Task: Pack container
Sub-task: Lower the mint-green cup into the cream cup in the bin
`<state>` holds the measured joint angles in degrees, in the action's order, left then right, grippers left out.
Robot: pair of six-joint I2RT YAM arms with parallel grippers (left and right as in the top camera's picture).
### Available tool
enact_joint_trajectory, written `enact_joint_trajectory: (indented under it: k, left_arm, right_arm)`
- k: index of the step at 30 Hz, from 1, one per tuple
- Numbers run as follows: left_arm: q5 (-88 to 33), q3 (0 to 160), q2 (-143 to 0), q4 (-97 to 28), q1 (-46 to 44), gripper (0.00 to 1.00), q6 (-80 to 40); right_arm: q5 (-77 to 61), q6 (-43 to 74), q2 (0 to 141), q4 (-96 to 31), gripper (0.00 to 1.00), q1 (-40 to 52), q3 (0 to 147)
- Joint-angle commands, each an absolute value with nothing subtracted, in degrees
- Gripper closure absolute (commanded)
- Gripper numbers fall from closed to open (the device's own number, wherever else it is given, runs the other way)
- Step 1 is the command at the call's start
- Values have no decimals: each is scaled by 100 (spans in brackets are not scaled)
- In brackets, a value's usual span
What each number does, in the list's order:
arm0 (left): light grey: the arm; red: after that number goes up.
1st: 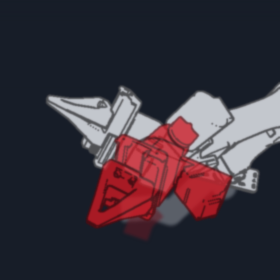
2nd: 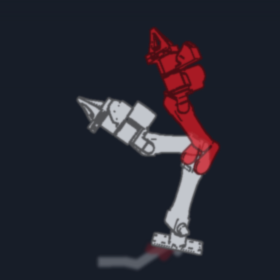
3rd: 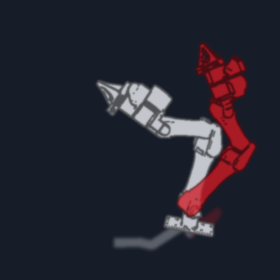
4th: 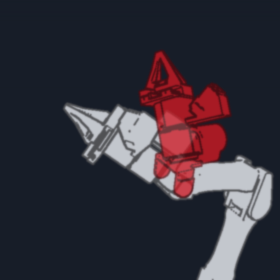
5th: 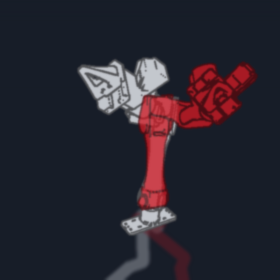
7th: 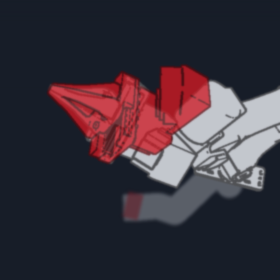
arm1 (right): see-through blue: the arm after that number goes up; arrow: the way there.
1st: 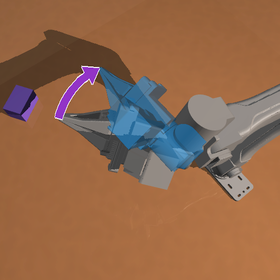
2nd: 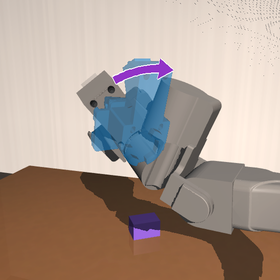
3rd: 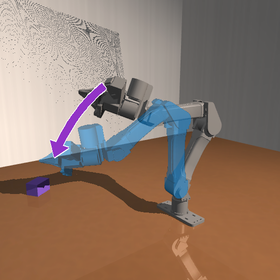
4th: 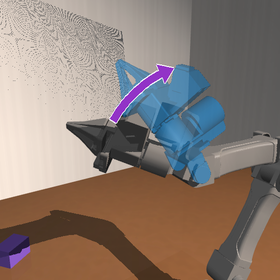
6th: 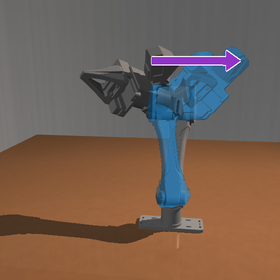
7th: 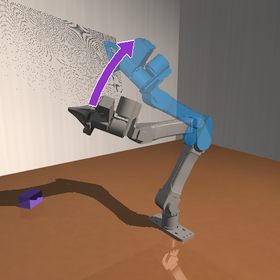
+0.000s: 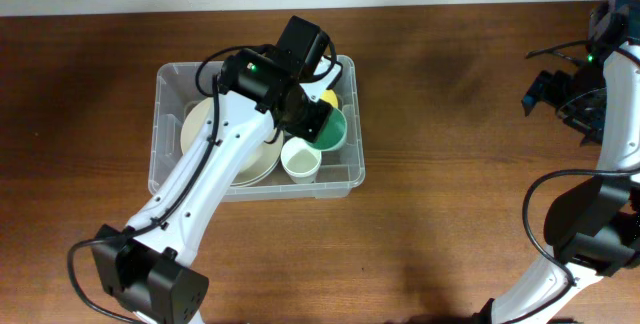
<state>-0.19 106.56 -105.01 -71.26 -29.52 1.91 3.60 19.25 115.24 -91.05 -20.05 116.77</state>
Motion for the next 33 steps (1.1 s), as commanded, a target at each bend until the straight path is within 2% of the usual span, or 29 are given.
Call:
enact_joint_trajectory:
  k: [1, 8, 17, 33]
  left_arm:
    - [950, 10669, -10516, -7170, -2950, 99, -43]
    - [427, 10669, -10521, -7286, -2947, 99, -119]
    - [646, 10669, -10521, -7634, -2939, 99, -707]
    - [624, 10582, -10615, -7889, -2753, 99, -961]
  right_arm:
    - [388, 1907, 11463, -9102, 1, -2027, 11677]
    - [388, 1907, 11463, -9102, 1, -2027, 11677]
    - [388, 1907, 11463, -9102, 1, -2027, 11679]
    - [388, 1907, 11463, -9102, 1, -2027, 11677]
